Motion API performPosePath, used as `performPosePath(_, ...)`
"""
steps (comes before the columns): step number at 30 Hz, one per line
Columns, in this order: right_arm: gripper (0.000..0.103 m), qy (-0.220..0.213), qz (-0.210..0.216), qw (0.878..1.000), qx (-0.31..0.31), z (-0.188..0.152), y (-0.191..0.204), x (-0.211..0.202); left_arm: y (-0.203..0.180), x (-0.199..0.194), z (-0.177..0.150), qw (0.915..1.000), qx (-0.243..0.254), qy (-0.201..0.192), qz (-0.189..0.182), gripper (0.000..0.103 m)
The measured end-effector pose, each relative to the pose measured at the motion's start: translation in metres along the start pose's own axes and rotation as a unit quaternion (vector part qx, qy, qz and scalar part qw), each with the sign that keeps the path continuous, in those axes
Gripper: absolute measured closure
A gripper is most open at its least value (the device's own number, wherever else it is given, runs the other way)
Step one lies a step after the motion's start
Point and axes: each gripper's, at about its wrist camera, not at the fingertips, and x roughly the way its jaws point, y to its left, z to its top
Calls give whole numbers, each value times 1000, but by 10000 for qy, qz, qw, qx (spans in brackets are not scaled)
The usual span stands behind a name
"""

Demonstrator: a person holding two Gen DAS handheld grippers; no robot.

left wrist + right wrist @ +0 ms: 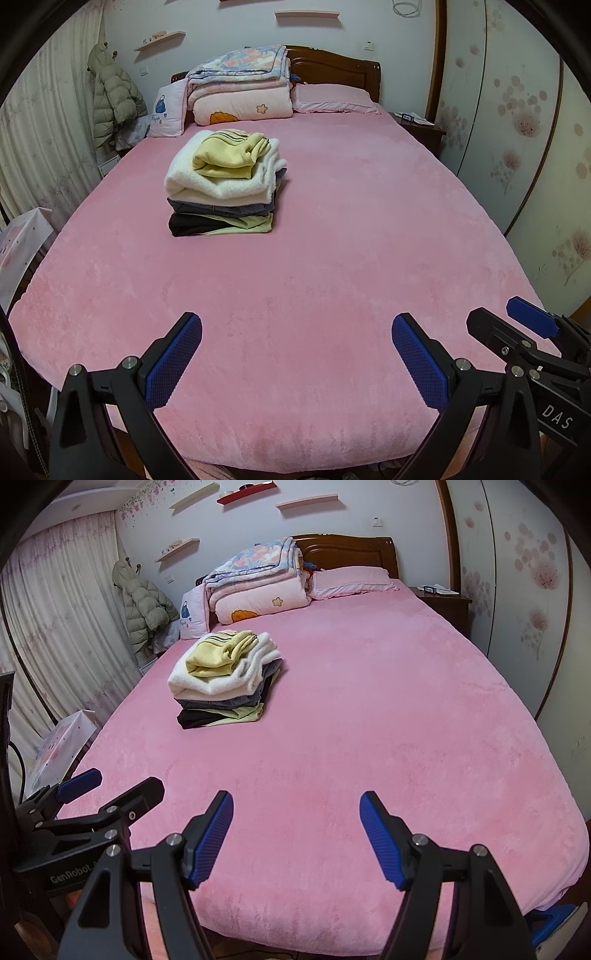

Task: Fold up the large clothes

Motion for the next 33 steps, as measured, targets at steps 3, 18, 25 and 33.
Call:
performPosePath(3, 32, 3, -8, 10000, 3, 0, 0, 1, 0, 1, -1, 10000, -6, 19, 3, 1)
performPosePath(18, 32, 34, -67, 10000, -10, -4, -3, 5, 0, 1, -6, 9999, -65, 109, 15, 1)
performPosePath(25, 32, 35, -74, 10000, -15, -4, -3, 5, -1, 3, -7, 9999, -86, 149, -1, 1)
performPosePath(33, 32, 51, -84, 10000, -8, -5, -5, 5, -2, 4, -8, 9998, -89, 177, 5, 1)
